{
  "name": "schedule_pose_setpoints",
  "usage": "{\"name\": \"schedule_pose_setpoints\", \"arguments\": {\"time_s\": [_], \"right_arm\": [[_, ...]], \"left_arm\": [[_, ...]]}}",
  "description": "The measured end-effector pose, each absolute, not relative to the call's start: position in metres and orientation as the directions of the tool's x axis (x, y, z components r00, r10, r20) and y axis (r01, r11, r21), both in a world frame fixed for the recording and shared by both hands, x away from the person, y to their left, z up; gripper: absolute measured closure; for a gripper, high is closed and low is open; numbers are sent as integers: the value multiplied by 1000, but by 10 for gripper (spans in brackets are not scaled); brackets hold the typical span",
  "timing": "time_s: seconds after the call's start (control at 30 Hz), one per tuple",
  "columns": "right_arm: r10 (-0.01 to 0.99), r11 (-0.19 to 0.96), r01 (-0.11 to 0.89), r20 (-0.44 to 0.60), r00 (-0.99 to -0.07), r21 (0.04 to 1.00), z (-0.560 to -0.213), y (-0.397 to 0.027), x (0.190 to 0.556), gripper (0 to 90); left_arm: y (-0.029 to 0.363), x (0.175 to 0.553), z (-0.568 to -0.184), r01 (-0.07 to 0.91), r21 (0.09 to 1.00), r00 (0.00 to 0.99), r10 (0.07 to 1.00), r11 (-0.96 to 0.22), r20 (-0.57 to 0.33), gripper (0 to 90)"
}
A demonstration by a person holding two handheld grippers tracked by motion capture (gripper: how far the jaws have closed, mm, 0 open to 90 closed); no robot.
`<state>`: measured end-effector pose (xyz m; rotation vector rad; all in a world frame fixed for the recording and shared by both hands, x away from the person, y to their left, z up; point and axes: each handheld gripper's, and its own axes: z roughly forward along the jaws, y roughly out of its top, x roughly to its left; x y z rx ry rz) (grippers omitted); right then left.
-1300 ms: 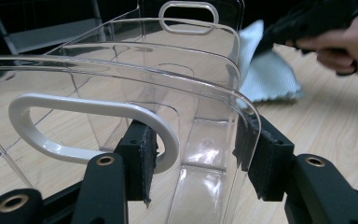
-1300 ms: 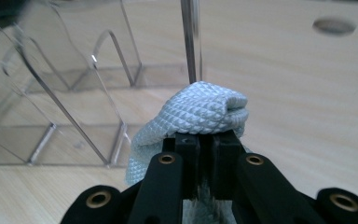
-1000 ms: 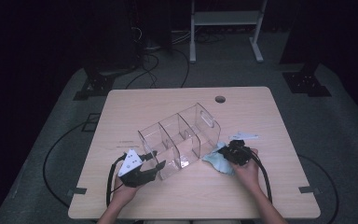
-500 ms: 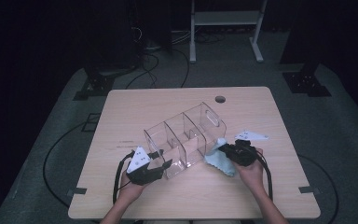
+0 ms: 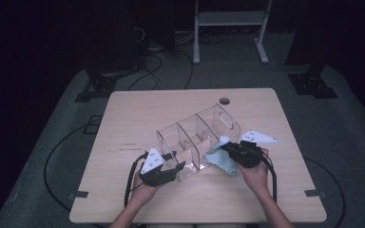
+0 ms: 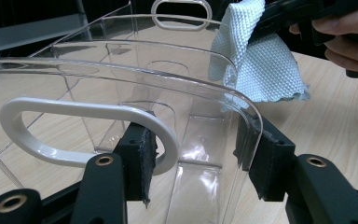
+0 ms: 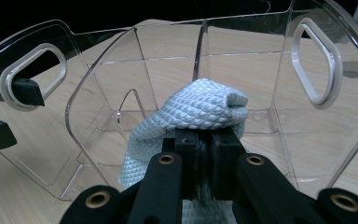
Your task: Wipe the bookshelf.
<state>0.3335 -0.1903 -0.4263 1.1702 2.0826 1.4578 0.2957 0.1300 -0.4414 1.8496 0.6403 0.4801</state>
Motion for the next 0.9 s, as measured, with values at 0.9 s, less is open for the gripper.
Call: {"name": "schedule_pose_setpoints", "arguments": {"time_s": [0.9], "right_arm": [[799, 234, 516, 139, -585, 824, -471, -174, 341, 833]], "left_arm": [[135, 296, -442, 206, 938, 765, 644, -280, 24, 478]]}}
